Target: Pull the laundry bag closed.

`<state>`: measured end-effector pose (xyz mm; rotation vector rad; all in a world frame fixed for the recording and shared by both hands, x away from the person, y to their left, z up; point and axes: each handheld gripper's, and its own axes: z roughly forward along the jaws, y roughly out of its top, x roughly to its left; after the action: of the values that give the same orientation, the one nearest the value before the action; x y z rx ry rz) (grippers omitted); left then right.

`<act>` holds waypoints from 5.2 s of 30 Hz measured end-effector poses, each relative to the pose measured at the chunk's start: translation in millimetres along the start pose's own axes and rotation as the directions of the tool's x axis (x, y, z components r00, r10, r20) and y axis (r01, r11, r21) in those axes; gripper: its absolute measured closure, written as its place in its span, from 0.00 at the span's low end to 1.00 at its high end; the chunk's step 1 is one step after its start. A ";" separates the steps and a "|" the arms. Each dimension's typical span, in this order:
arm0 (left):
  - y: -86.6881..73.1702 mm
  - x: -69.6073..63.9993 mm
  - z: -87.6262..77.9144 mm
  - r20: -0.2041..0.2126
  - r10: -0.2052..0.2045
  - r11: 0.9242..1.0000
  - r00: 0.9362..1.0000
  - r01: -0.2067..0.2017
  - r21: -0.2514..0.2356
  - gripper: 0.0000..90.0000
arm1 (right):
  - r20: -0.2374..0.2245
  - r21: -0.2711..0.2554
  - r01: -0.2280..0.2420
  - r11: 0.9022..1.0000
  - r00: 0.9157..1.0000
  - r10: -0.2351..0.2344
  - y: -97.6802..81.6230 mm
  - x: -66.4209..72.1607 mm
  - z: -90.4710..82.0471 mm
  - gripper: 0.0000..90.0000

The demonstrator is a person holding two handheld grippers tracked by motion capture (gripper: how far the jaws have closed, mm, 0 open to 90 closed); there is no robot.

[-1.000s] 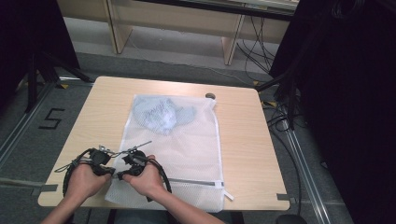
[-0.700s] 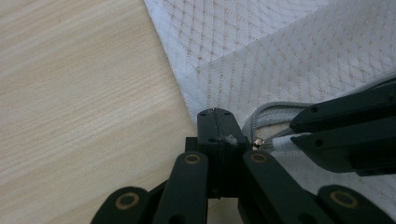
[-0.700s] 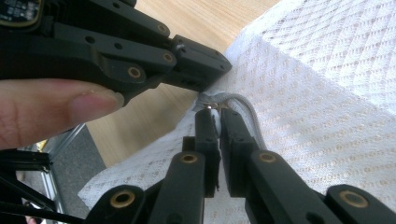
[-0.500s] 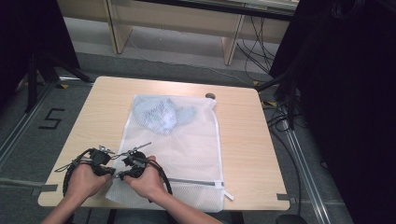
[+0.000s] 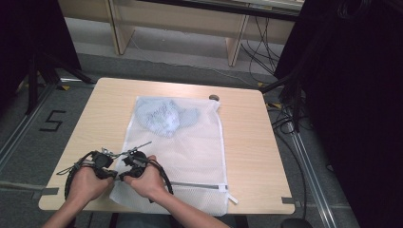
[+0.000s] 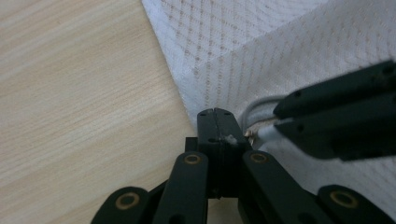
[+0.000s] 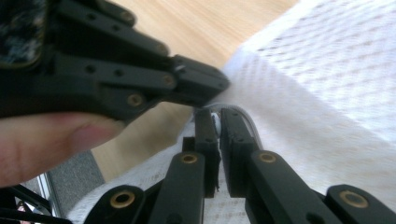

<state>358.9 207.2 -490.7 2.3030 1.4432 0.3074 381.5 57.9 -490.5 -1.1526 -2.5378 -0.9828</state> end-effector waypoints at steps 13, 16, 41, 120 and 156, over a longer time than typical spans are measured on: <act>1.2 -1.7 -0.6 -0.008 0.032 0.999 0.999 -0.031 0.019 1.00 | 0.024 0.018 -0.015 1.000 1.000 0.014 -1.6 -8.1 -8.0 0.97; 0.3 1.5 -0.6 0.010 0.033 0.999 0.999 -0.033 0.018 1.00 | 0.015 0.011 -0.019 1.000 1.000 0.019 -3.6 -6.6 -8.9 0.97; 0.6 2.6 -0.8 0.017 -0.003 1.000 1.000 0.003 0.017 1.00 | 0.030 0.021 0.011 1.000 0.999 -0.012 -20.9 -11.7 -29.8 0.97; 1.1 3.8 -0.5 0.023 -0.025 1.000 0.999 0.024 0.014 1.00 | 0.070 0.037 -0.002 0.999 0.998 -0.001 -35.8 -32.5 -71.0 0.97; 0.8 4.5 -0.5 0.028 -0.018 1.000 0.999 0.018 0.012 1.00 | 0.077 0.027 -0.020 0.999 0.997 0.018 -43.1 -46.0 -85.5 0.96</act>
<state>361.3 211.0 -490.0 2.2934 1.4548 0.2608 373.2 -45.1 -465.7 -1.2269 -2.5856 -0.9126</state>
